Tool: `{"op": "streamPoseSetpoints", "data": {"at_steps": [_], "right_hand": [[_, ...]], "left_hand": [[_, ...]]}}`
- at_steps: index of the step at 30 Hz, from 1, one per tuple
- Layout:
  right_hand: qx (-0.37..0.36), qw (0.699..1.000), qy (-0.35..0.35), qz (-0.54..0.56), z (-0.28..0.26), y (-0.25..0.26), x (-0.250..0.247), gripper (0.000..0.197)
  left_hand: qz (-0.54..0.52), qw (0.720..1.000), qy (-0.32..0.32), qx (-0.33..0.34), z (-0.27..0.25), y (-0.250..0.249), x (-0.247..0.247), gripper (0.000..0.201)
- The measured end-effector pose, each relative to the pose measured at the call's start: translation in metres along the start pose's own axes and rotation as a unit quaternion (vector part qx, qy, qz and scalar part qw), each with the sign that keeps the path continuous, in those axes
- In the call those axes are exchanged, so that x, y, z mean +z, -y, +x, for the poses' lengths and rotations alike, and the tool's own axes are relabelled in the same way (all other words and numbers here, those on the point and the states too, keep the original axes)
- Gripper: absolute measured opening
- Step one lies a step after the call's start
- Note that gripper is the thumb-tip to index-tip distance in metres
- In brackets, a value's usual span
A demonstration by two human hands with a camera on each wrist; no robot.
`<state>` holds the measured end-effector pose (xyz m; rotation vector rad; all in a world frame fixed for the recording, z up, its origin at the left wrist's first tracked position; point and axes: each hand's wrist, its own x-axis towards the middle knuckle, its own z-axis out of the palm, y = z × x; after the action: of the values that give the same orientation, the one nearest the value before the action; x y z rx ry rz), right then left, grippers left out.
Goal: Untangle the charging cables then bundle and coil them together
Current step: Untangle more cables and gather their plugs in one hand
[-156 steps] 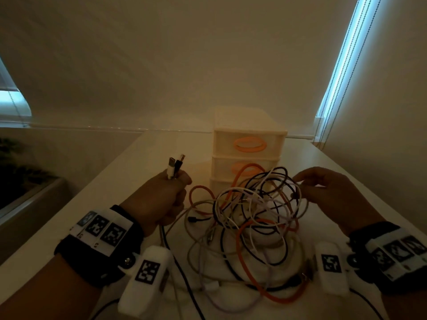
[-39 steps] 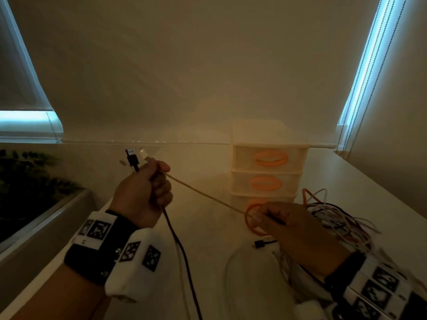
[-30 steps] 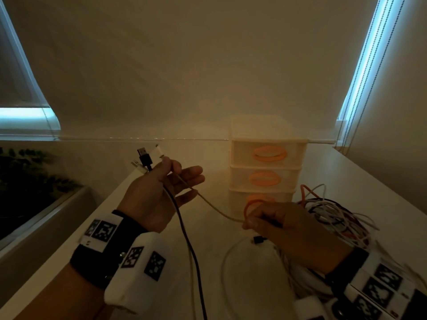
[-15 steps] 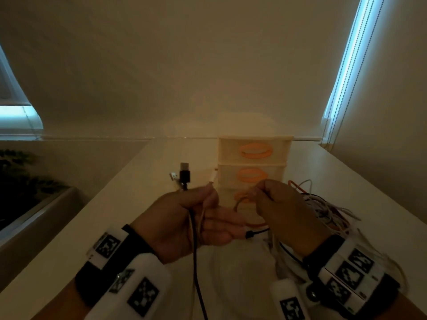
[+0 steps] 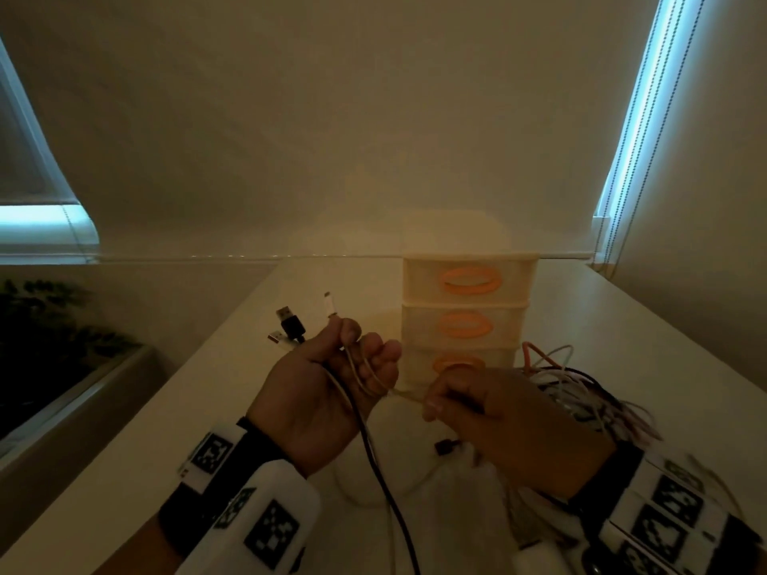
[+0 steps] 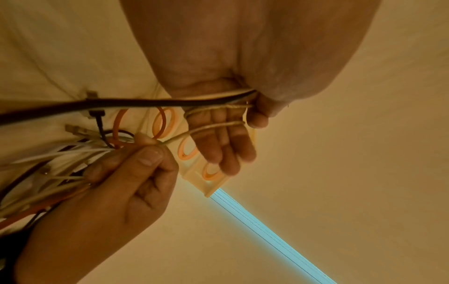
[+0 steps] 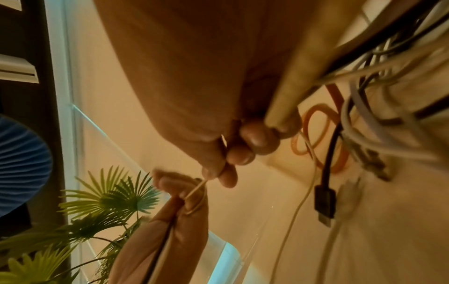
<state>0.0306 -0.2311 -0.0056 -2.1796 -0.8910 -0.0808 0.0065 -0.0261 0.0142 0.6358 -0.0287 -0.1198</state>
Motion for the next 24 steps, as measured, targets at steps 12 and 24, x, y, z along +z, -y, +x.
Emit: {"op": "streamPoseSetpoints", "data": {"at_steps": [12, 24], "right_hand": [[-0.023, 0.989, 0.061, -0.132, 0.000, -0.016, -0.015, 0.022], [0.084, 0.964, 0.046, -0.250, -0.007, -0.035, -0.047, 0.032]], "left_hand": [[-0.029, 0.999, 0.008, 0.025, 0.008, -0.026, -0.016, 0.039], [-0.051, 0.977, -0.108, 0.175, 0.005, -0.097, -0.051, 0.053]]}}
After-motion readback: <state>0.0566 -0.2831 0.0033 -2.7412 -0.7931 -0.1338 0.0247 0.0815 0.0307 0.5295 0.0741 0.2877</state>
